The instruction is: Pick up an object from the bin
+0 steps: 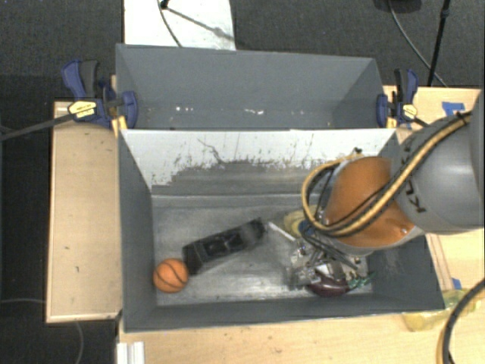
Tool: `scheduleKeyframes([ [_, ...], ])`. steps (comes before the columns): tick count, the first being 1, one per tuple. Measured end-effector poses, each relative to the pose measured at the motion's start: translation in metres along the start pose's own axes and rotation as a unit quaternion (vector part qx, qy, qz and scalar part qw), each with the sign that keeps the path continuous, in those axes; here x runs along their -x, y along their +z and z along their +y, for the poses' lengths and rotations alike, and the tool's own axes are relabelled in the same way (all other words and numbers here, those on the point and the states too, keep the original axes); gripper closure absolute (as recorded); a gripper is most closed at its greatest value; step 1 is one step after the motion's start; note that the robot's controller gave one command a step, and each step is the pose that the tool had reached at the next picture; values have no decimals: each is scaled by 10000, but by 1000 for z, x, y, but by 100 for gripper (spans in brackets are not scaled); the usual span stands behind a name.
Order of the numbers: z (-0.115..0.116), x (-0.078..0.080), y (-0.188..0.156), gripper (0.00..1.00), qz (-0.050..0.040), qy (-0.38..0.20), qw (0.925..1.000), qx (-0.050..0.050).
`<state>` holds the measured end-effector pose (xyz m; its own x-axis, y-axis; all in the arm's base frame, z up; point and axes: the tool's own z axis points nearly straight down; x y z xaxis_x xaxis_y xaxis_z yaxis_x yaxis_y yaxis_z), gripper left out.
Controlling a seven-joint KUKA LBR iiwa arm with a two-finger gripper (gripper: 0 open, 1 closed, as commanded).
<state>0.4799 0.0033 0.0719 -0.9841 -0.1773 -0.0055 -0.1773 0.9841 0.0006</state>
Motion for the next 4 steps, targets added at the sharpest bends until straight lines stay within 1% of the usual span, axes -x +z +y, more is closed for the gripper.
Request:
scheduleKeyframes([
  [1,-1,3,-1,0,-63,0,10000,-11],
  [2,-1,3,-1,0,-61,-9,10000,-11],
  [3,-41,21,0,0,7,-199,9998,18],
  [4,-68,7,-2,100,-47,-450,9990,-11],
])
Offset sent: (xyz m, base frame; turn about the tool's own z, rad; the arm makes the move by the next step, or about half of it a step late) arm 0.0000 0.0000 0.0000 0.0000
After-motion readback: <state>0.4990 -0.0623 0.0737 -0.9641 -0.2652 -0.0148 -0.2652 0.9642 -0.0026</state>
